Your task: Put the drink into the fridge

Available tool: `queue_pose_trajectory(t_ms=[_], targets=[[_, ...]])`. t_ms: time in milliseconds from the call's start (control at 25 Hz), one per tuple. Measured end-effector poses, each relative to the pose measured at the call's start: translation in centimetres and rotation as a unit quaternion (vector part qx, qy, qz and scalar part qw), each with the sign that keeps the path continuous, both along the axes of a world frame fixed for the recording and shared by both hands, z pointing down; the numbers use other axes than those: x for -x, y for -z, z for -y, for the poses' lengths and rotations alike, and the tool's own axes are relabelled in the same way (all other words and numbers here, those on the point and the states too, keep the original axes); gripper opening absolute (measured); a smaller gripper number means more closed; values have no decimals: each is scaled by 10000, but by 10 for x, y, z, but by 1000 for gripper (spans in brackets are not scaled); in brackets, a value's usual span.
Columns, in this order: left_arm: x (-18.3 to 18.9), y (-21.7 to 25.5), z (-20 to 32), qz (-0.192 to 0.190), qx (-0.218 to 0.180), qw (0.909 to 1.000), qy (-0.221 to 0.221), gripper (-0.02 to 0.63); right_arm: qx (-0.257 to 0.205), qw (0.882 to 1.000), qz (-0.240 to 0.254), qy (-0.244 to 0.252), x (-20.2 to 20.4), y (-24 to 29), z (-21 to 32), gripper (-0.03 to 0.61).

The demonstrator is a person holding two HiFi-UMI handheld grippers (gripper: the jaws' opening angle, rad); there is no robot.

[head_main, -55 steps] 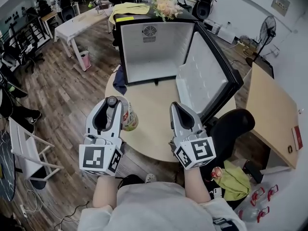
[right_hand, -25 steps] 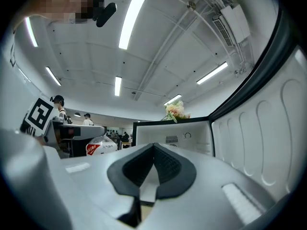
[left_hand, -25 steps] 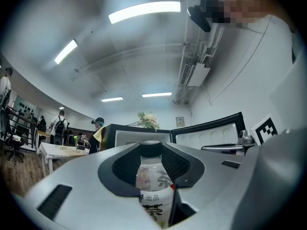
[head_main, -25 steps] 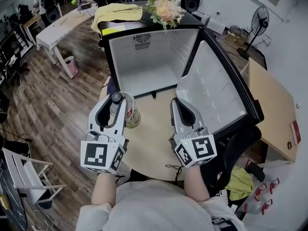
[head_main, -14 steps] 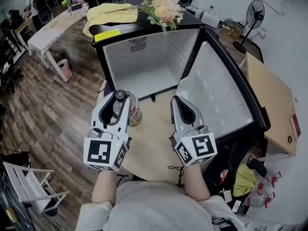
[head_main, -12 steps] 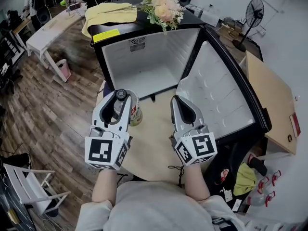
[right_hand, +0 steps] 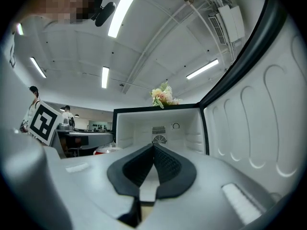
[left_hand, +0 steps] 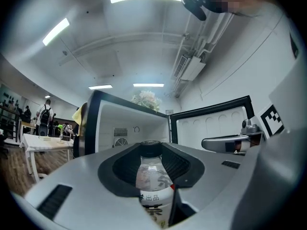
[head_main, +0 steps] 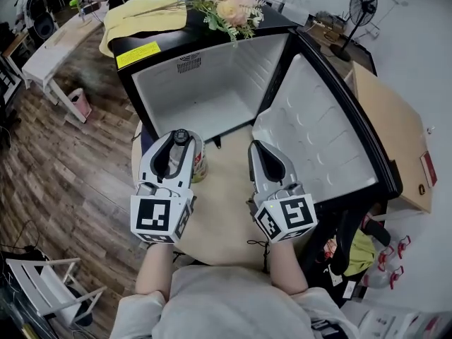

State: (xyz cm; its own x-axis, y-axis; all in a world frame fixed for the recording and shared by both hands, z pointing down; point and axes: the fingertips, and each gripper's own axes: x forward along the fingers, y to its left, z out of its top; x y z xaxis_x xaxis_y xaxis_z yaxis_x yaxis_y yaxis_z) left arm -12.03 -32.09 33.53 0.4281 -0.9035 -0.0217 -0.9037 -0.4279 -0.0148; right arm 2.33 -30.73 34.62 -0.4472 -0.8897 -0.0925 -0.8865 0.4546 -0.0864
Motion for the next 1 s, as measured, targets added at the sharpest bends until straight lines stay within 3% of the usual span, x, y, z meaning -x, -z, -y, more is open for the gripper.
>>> queue_pose_trajectory(t_ms=[480, 1000], targets=[[-7, -15, 52, 167, 31, 9998, -68, 140, 202, 9994, -172, -218, -3, -14, 18, 9], [-11, -32, 111, 179, 97, 9997, 159, 140, 376, 9967, -267, -662, -30, -25, 31, 9]])
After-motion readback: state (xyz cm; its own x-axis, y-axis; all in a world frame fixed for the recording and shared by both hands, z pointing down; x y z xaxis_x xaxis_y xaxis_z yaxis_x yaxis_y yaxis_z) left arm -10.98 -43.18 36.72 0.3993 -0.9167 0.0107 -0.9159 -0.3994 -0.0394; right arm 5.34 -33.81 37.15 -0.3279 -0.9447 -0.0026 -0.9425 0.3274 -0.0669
